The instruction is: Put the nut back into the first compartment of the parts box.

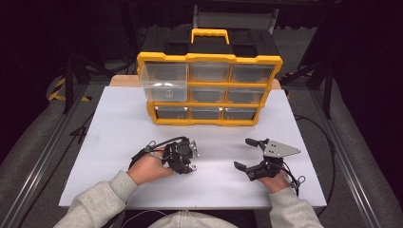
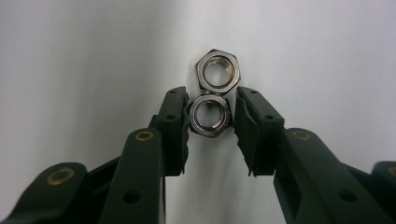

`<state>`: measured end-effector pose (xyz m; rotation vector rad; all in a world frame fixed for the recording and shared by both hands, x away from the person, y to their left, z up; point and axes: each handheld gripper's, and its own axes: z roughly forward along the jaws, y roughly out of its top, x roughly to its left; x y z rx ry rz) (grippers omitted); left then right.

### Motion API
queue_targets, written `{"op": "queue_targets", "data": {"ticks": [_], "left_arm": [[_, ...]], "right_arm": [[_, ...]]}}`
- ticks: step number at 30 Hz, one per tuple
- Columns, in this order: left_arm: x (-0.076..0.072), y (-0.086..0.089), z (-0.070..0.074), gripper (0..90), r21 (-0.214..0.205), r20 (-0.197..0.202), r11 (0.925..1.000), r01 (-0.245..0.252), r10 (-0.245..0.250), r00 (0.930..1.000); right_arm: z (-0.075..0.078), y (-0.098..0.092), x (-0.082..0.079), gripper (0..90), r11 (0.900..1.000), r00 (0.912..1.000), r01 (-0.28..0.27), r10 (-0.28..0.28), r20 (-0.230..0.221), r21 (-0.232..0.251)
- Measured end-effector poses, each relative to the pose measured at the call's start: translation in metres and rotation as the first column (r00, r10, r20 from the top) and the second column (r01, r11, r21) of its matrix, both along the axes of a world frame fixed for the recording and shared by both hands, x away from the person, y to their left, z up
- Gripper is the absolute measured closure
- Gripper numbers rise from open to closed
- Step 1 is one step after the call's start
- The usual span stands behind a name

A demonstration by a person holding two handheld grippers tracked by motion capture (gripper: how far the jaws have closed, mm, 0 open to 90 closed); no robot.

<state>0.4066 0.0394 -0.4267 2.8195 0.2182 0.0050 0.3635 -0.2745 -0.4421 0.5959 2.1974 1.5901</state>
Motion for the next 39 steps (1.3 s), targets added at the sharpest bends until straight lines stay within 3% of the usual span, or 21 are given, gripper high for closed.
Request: {"op": "queue_targets", "data": {"ticks": [18,27,29,36,39], "left_arm": [[0.004,0.0,0.007,69.7,0.018,-0.036,0.9998,-0.006,0.007,0.9993],[0.003,0.001,0.044,69.7,0.016,-0.044,0.9998,0.011,-0.011,0.999],[0.005,0.003,0.057,69.6,0.002,-0.066,0.9999,0.016,-0.016,0.9977],[0.005,0.005,0.084,69.6,0.013,-0.054,0.9997,0.019,-0.018,0.9984],[0.005,0.006,0.101,69.6,0.009,-0.082,0.9995,0.032,-0.031,0.9961]], "right_arm": [[-0.001,0.0,0.0,3.8,1.0,1.0,-0.006,0.006,-0.007,-0.001],[0.0,0.001,0.0,3.7,1.0,0.9999,-0.007,0.007,-0.008,-0.002],[0.0,0.001,0.0,3.8,1.0,0.9999,-0.007,0.007,-0.009,-0.003],[-0.001,0.001,0.0,3.8,1.0,0.9999,-0.008,0.008,-0.01,-0.002],[-0.001,0.0,0.0,3.8,1.0,0.9999,-0.008,0.008,-0.01,-0.002]]}}
